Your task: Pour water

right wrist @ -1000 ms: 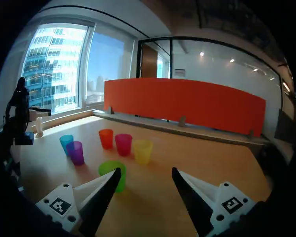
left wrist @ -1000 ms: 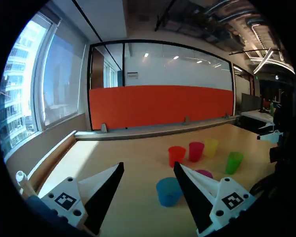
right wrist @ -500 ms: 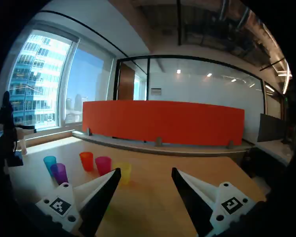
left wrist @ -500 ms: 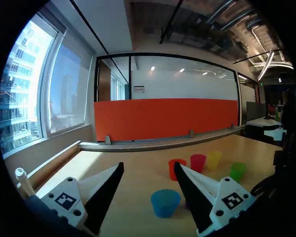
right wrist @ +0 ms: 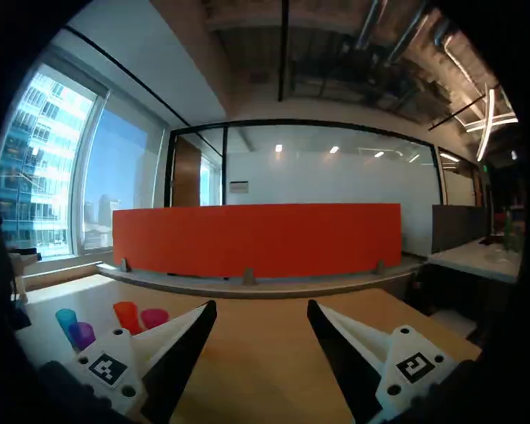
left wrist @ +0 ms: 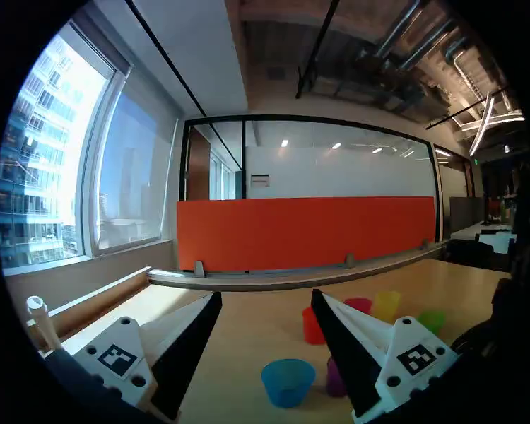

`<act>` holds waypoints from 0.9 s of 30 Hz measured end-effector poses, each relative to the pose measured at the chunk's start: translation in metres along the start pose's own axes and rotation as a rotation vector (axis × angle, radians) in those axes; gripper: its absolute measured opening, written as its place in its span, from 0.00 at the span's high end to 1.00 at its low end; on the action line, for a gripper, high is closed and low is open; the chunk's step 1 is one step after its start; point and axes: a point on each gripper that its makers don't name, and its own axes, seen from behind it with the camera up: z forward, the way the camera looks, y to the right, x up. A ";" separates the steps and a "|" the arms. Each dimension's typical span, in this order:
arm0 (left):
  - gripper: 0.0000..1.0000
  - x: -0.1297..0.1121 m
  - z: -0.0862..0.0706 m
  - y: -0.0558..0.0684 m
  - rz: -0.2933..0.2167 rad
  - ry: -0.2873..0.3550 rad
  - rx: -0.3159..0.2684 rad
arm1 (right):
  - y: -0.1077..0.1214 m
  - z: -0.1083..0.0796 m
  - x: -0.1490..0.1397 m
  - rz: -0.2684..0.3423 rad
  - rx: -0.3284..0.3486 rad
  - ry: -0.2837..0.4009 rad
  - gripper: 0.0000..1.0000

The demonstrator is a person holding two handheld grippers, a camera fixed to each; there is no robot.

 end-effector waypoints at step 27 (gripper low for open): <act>0.06 -0.017 0.010 -0.019 0.051 0.002 0.089 | 0.027 -0.008 -0.006 -0.022 -0.149 0.025 0.01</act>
